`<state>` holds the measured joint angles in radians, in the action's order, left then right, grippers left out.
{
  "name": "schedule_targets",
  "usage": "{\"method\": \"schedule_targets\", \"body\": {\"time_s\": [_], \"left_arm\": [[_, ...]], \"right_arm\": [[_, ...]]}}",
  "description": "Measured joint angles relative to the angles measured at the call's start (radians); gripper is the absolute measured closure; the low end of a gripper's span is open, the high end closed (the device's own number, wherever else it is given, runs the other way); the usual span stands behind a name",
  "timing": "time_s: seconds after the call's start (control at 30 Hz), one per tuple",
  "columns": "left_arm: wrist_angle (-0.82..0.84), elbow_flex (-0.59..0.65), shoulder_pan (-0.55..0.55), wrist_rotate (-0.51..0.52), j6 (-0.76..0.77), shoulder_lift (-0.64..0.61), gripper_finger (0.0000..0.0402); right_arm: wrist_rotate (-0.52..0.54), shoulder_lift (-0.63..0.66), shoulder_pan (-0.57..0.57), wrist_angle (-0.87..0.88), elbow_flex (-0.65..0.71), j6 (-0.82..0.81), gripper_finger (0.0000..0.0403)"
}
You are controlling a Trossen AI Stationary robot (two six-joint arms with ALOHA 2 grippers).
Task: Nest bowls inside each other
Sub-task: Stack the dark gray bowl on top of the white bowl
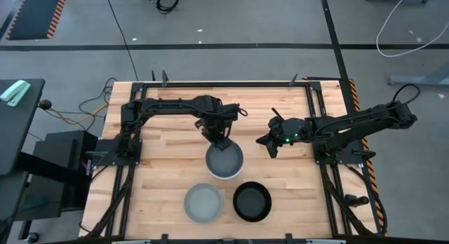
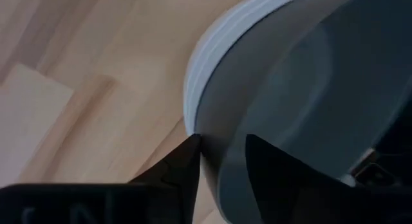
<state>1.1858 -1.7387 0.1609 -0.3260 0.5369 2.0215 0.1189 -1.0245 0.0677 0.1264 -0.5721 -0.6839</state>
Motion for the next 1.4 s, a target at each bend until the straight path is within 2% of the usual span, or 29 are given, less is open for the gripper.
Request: {"method": "schedule_targets", "body": {"time_s": [0.27, 0.5, 0.77, 1.07, 1.4], "left_arm": [[0.039, -0.119, 0.022, 0.005, -0.027, 0.0, 0.0235], [0.09, -0.192, 0.054, 0.07, -0.031, -0.001, 0.0239], [0.087, -0.191, 0.021, 0.027, -0.026, 0.012, 0.0285], [0.077, -0.193, -0.002, 0.025, -0.026, 0.023, 0.0339], [0.076, -0.191, 0.002, 0.034, -0.034, 0.068, 0.0375]], "right_arm": [[0.0, 0.0, 0.0, 0.0, 0.0, 0.007, 0.0396], [0.0, 0.0, 0.005, 0.0, 0.0, 0.007, 0.0396], [0.0, 0.0, 0.027, 0.0, 0.0, 0.02, 0.0396], [0.0, 0.0, 0.026, 0.0, 0.0, 0.026, 0.0396], [0.0, 0.0, 0.039, 0.007, 0.0, 0.022, 0.0396]]}}
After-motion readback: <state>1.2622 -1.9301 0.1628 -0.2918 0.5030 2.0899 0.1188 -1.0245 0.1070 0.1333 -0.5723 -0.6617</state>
